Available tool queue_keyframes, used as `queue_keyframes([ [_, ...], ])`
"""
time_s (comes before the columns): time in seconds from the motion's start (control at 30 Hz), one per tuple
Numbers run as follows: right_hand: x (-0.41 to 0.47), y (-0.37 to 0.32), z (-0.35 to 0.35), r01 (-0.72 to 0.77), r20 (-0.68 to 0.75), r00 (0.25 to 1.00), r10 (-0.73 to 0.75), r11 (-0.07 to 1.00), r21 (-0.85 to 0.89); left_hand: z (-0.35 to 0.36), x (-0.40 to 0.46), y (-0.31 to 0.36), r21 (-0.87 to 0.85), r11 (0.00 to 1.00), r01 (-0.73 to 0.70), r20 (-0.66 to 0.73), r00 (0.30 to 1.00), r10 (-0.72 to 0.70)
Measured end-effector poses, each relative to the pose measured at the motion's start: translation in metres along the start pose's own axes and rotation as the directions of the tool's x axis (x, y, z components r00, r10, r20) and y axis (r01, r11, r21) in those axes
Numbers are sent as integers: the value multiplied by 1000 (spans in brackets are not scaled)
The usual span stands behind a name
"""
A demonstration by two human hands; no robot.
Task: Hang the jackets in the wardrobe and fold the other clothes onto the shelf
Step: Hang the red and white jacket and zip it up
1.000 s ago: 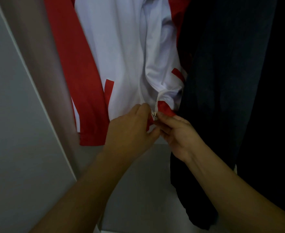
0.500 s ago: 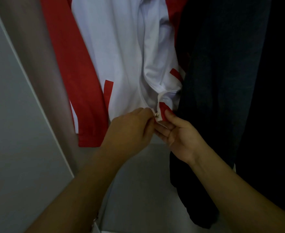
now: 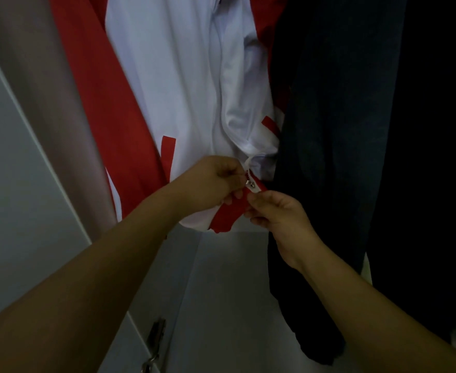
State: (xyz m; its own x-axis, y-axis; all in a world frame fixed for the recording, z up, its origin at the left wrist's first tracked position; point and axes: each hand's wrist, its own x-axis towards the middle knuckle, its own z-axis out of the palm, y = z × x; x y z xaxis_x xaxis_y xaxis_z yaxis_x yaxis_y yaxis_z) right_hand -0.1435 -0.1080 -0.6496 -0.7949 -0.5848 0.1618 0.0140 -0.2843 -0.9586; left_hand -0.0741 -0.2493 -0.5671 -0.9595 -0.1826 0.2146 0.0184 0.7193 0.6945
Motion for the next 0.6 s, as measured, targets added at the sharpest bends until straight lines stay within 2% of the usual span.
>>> queue_keyframes([
  [0.1, 0, 1, -3, 19, -18, 1000, -19, 999, 26, 4, 2, 0, 76, 997, -12, -33, 999, 14],
  [0.2, -2, 7, -6, 18, -45, 999, -14, 995, 94, 6, 5, -6, 257, 966, -26, -143, 988, 65],
  [0.27, -5, 14, -8, 9, -55, 998, -3, 993, 119, 5, 6, -16, 346, 938, 26, -206, 977, 49],
  [0.33, -7, 23, -10, -14, -47, 999, 19, 995, 103, 2, 5, -24, 353, 932, 85, -254, 967, 8],
  [0.5, 5, 24, -9, -208, 53, 978, 201, 947, 245, 1, 2, -19, 305, 952, -13, -111, 993, 49],
  [0.6, 10, 24, -2, -198, 1, 977, 211, 917, 346, 1, 6, -10, 409, 909, -76, -127, 982, 140],
])
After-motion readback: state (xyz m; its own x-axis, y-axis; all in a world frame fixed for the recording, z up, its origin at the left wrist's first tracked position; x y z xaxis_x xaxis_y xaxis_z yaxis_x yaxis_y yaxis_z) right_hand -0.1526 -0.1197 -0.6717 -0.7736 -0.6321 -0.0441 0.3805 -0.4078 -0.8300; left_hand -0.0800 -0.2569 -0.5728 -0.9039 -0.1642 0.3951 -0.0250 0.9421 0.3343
